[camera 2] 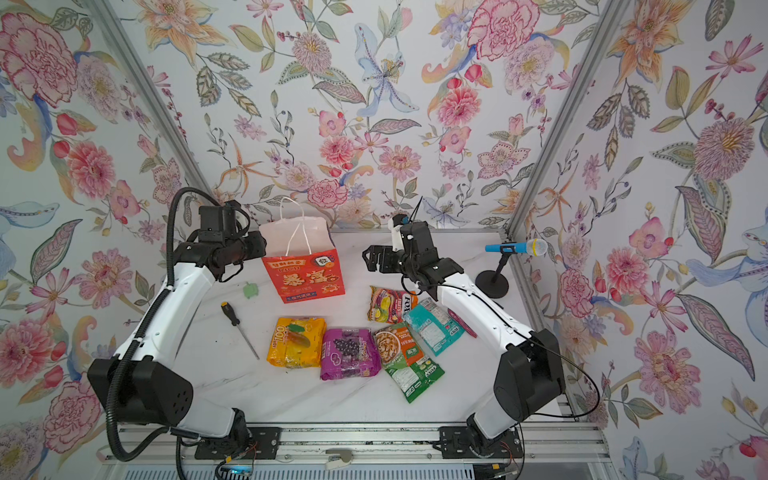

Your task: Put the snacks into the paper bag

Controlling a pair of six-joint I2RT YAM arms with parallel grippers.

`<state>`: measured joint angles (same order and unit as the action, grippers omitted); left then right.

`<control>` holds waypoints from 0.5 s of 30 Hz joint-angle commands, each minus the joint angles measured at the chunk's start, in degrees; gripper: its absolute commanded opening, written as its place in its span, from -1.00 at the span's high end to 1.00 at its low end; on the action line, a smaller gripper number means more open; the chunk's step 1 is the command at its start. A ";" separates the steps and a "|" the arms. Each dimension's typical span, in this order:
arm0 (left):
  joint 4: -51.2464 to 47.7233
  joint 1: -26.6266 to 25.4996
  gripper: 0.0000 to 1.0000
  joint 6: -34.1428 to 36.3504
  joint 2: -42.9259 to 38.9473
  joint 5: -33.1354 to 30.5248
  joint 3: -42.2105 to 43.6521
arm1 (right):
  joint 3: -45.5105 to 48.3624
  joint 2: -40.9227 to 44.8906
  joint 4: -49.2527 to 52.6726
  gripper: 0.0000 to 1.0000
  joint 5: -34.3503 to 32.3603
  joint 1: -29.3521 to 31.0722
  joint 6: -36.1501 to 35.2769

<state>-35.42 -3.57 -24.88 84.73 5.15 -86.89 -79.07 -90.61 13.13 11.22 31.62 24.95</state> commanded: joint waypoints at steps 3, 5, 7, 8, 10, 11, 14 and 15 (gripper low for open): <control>1.54 1.20 -0.52 4.62 -4.07 -1.02 -5.07 | -1.19 -1.16 -0.73 -0.98 -0.42 0.77 2.47; 1.18 1.11 -0.57 9.11 -3.36 -0.49 -7.59 | -0.65 -0.69 -0.68 -0.98 -0.37 0.51 2.30; 1.58 1.13 -0.64 13.61 -1.52 -0.54 -10.96 | -0.02 0.09 -0.32 -0.99 0.06 -0.16 2.19; 1.22 1.11 -0.66 16.37 0.37 0.38 -13.67 | 0.59 0.70 -0.22 -0.99 0.80 -0.71 2.21; -1.98 1.11 -0.65 19.07 6.18 0.20 -20.67 | 1.99 2.15 0.11 -0.99 2.87 -2.19 2.52; -4.69 1.07 -0.64 20.38 10.03 1.10 -25.08 | 3.11 3.25 0.33 -0.99 3.89 -3.25 3.17; -11.63 0.61 -0.64 23.54 19.29 4.25 -35.89 | 7.94 7.82 0.31 -0.99 5.26 -5.98 4.31; -13.85 0.19 -0.64 24.80 21.67 4.23 -38.77 | 9.70 9.61 0.48 -0.99 5.20 -6.82 4.40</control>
<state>-39.11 -2.94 -6.70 99.46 6.87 -120.29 -72.77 -86.30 12.88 14.61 26.72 27.83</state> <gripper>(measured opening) 0.820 0.993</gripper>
